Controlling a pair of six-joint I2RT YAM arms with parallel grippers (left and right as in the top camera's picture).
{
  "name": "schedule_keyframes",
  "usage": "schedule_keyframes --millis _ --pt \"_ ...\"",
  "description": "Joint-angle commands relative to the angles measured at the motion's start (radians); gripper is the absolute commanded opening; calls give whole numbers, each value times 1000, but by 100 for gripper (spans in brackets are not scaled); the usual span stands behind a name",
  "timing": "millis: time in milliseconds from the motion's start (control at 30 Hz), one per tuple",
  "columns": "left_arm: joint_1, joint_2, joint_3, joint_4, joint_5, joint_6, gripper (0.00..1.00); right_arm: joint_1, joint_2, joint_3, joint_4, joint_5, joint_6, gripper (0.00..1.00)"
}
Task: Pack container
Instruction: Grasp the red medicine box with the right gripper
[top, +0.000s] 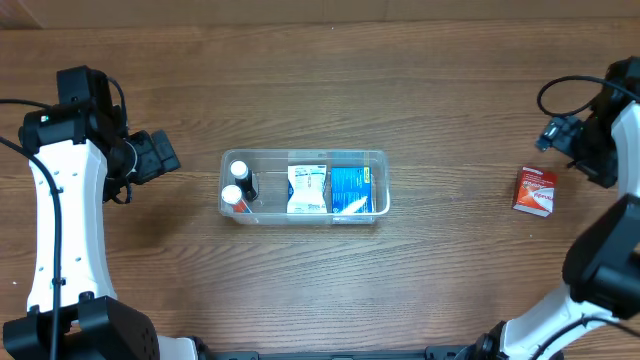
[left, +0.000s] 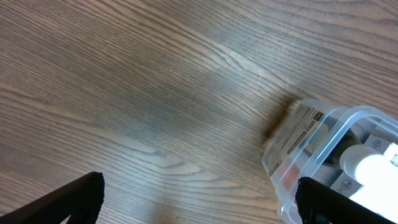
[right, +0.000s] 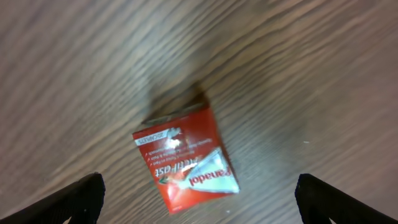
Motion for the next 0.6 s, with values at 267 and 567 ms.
schedule_keyframes --millis 267,567 --pt "-2 -20 -2 0 1 16 100 8 208 0 10 -97 -93 100" --pt "-2 -20 -2 0 1 16 100 8 209 -138 110 -97 -92 100"
